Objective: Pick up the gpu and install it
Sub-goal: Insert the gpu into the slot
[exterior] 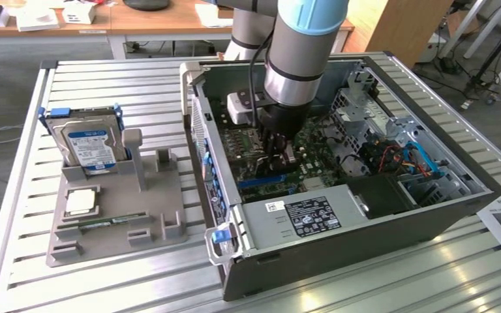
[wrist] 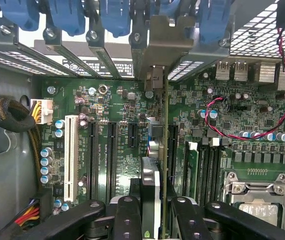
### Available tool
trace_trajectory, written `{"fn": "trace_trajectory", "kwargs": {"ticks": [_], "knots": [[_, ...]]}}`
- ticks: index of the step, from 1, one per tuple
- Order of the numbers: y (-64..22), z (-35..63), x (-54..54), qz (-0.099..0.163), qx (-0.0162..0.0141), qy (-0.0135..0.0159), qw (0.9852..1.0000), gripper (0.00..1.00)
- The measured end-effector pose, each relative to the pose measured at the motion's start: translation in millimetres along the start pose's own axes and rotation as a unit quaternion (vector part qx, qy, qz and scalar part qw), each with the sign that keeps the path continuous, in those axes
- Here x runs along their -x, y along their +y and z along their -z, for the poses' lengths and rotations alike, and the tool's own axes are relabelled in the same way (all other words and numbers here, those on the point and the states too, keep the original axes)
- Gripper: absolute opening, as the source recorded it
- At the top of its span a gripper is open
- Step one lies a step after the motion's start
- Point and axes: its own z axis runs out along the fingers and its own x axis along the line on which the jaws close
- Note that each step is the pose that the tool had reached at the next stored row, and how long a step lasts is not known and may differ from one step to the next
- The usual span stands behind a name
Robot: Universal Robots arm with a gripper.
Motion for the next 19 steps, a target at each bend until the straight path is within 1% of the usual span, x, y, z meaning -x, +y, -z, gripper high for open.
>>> {"fn": "trace_trajectory", "kwargs": {"ticks": [14,19], "knots": [[0.0,-1.3,-0.5,0.0,-0.0001,-0.0002,1.0,0.28],[0.0,-1.1,-2.0,0.0,0.0007,-0.0001,1.0,0.28]]}}
